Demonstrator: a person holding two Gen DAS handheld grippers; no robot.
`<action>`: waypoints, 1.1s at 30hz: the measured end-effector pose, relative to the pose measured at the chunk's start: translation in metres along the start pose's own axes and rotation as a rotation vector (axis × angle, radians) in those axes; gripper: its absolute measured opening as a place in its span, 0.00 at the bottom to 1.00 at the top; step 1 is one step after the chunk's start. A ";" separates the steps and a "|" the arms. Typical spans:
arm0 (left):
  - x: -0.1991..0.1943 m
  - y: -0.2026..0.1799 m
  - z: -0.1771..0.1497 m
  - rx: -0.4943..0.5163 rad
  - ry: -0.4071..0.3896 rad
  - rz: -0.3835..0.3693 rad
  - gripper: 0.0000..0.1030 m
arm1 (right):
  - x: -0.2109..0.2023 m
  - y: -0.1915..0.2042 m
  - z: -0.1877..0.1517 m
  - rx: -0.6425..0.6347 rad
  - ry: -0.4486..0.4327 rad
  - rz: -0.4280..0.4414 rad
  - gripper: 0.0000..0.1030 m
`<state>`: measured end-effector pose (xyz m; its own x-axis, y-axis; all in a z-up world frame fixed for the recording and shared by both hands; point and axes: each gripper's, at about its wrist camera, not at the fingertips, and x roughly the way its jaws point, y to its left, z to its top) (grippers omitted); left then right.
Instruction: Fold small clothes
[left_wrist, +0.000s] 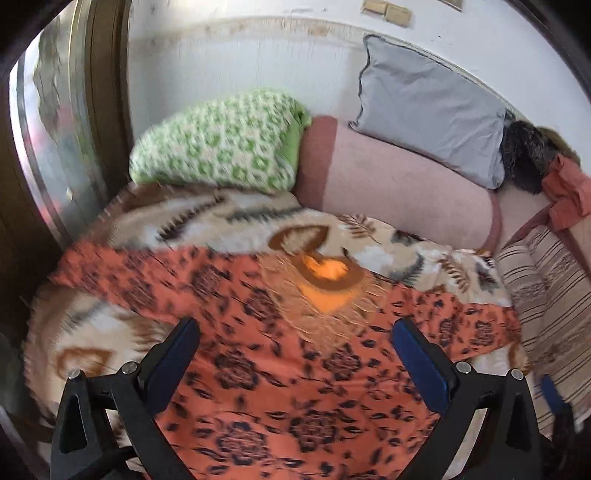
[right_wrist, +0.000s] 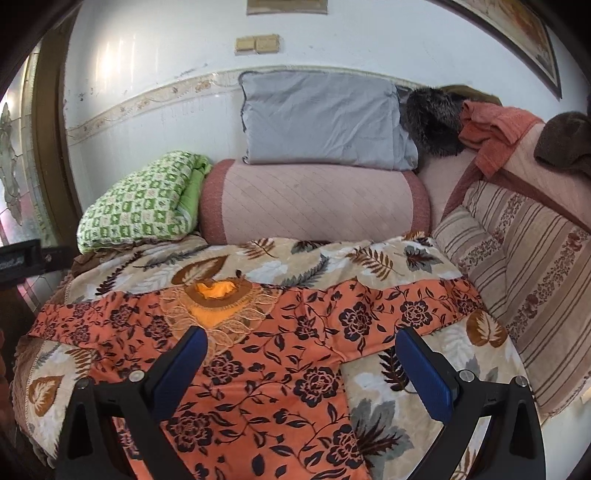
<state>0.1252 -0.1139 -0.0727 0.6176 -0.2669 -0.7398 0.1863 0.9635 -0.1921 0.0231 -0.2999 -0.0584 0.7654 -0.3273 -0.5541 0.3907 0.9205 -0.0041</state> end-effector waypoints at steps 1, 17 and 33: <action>0.010 0.001 -0.005 -0.012 -0.003 -0.019 1.00 | 0.014 -0.009 -0.001 0.016 0.017 0.001 1.00; 0.184 0.035 -0.017 0.044 -0.030 0.244 1.00 | 0.246 -0.365 -0.079 0.962 0.130 0.038 0.89; 0.206 0.074 -0.007 0.059 -0.081 0.381 1.00 | 0.314 -0.424 -0.071 1.155 0.026 0.012 0.06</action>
<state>0.2614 -0.0974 -0.2440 0.7090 0.1066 -0.6971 -0.0261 0.9918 0.1251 0.0614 -0.7783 -0.2902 0.7665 -0.3032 -0.5661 0.6288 0.1756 0.7574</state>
